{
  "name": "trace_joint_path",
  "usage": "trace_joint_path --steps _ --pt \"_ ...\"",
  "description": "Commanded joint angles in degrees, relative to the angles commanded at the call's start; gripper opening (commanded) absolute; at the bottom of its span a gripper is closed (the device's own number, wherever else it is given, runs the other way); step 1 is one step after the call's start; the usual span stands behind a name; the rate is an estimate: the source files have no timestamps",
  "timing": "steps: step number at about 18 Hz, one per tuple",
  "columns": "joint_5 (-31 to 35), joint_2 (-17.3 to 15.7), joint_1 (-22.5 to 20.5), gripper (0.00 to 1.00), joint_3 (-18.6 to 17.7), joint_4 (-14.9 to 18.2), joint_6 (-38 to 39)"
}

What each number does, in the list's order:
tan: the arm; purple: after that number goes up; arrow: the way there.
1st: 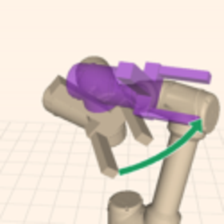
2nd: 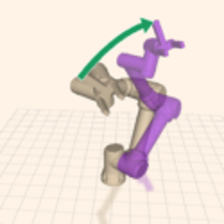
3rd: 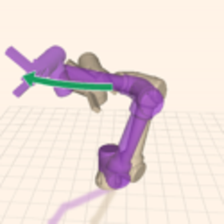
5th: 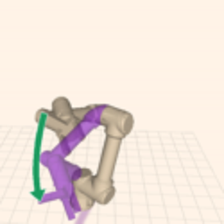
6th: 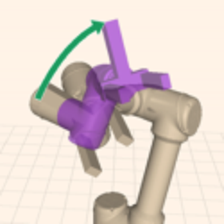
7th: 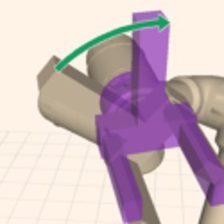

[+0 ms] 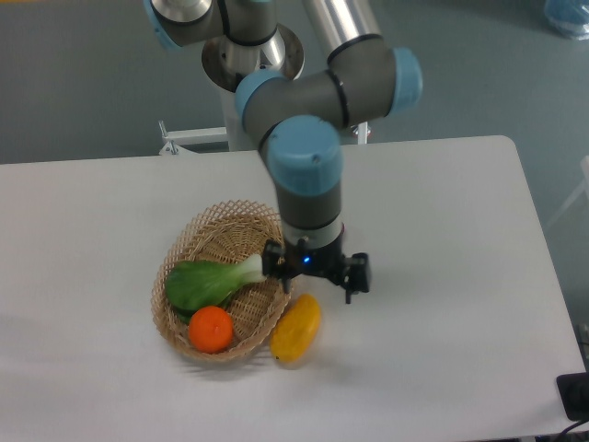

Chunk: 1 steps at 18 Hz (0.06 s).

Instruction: Place the orange in the basket

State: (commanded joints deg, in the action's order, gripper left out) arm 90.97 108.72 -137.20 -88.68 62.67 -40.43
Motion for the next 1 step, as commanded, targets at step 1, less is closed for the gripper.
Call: trace_joint_path --steps 1 --pt "0.09 0.00 0.00 1.00 -0.09 0.00 -0.09"
